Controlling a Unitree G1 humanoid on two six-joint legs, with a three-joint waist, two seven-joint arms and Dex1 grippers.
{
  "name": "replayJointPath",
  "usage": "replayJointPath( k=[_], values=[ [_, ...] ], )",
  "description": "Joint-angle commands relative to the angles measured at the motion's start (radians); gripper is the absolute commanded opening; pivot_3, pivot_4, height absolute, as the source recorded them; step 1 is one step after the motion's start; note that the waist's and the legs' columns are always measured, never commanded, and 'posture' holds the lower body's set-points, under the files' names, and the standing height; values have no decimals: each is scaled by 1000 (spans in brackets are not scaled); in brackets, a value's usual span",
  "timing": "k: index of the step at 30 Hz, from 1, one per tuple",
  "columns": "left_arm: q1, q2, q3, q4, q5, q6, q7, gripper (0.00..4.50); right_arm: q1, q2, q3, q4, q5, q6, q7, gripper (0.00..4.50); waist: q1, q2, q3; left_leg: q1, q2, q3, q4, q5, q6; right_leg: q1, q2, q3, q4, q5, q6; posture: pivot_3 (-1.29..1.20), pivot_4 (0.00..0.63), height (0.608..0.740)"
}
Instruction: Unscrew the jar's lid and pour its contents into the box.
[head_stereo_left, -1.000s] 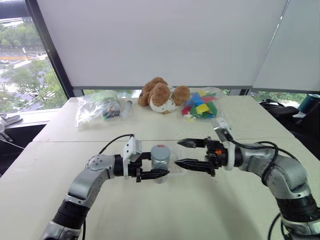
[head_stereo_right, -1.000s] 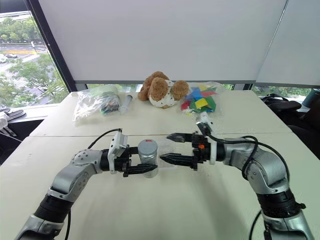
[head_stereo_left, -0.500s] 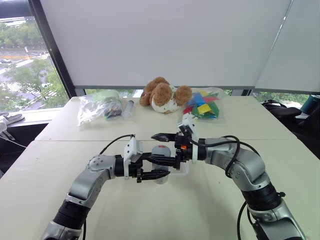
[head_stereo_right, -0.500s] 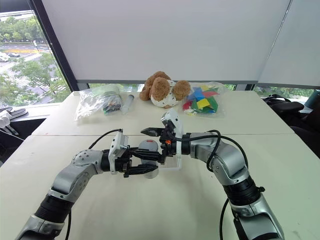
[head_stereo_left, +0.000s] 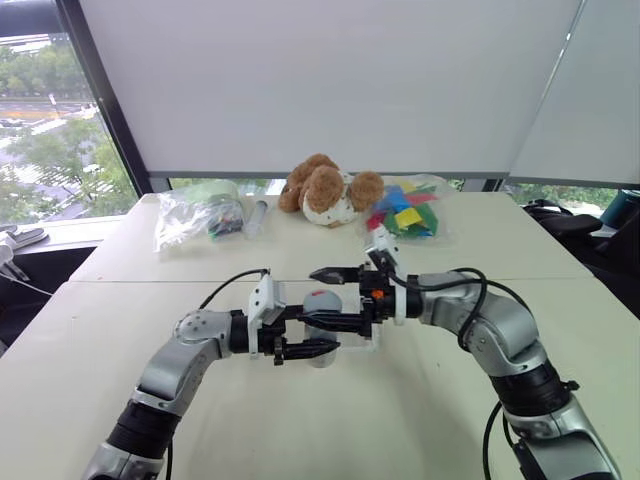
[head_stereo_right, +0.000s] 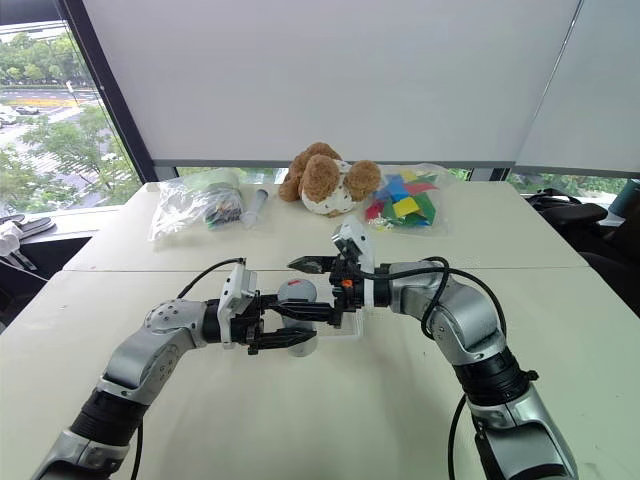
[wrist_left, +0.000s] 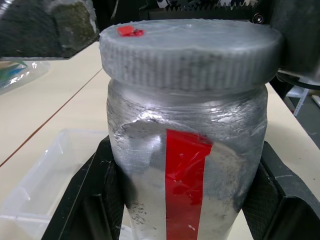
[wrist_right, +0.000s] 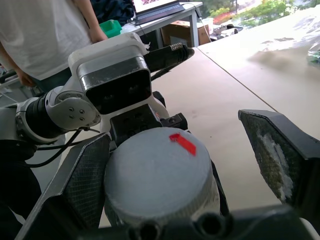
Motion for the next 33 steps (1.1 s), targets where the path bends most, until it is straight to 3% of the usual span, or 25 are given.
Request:
replayJointPath(
  k=[1,23,28,33],
  values=[
    [-9,-1,10,-32,-14,-29,-17,2381,5,-29,-56,-4,4,-2,-3,4432,0,0,0,0,0,0,0,0,0,0,0,0,0,0,0,0,150,740],
    [-10,5,15,-24,-13,-32,-23,2381,66,-90,-91,-24,54,4,44,4432,0,0,0,0,0,0,0,0,0,0,0,0,0,0,0,0,150,740],
    [-9,6,16,-22,-12,-33,-24,2381,93,-117,-116,-58,127,28,116,4432,1,0,0,0,0,0,0,0,0,0,0,0,0,0,0,0,150,740],
    [-8,7,17,-22,-11,-33,-26,2381,65,-81,-128,-72,145,27,81,4432,-2,0,0,0,0,0,0,0,0,0,0,0,0,0,0,0,150,740]
  ],
)
